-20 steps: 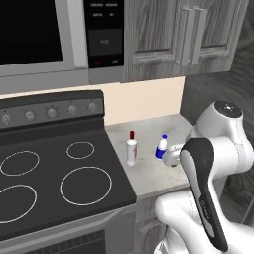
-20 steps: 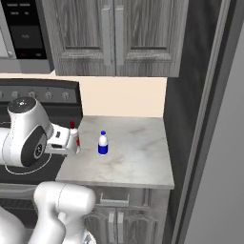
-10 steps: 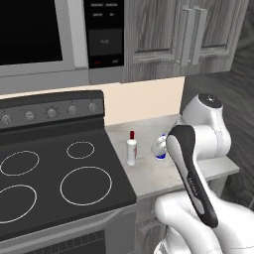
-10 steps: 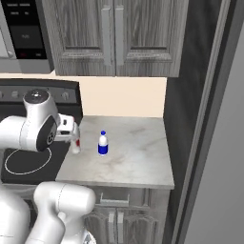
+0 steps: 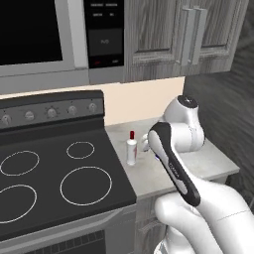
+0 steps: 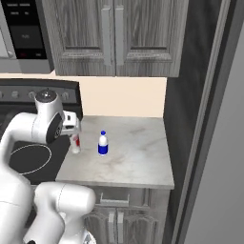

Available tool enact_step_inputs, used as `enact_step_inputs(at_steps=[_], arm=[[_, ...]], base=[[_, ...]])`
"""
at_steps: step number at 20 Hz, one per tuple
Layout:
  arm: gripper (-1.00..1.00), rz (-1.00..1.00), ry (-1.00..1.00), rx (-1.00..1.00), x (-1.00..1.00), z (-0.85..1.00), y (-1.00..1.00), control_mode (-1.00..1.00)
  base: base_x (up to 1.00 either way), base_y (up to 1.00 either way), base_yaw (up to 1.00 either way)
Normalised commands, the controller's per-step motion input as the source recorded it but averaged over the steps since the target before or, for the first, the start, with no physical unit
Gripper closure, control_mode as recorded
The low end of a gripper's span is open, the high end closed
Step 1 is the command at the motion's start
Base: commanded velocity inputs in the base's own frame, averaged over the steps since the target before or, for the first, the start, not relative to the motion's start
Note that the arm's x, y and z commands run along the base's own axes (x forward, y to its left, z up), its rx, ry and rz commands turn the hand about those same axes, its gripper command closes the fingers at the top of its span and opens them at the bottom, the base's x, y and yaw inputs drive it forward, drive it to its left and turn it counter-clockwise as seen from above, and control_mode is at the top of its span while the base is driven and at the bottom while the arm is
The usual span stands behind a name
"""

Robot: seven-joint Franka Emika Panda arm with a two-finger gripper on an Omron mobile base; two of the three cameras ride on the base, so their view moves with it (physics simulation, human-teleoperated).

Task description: Place the drinks on the dining counter in a tight cluster.

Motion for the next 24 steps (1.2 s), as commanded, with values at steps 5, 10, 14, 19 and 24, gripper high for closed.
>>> enact_step_inputs(at_steps=[5, 10, 14, 19, 24], arm=[[-1.0, -0.09, 0.0, -0.02, 0.56, -0.07, 0.13, -1.0], [-1.0, -0.24, 0.0, 0.0, 0.49, -0.08, 0.0, -1.0], [-1.0, -0.1, 0.04, 0.0, 0.29, -0.25, 0.0, -1.0], [-1.0, 0.0, 0.01, 0.0, 0.54, -0.4, 0.01, -1.0], [-1.0, 0.02, 0.0, 0.0, 0.38, -0.18, 0.0, -1.0]], base=[[0.0, 0.0, 0.0], [0.0, 0.0, 0.0], [0.0, 0.0, 0.0], [0.0, 0.0, 0.0], [0.0, 0.0, 0.0]])
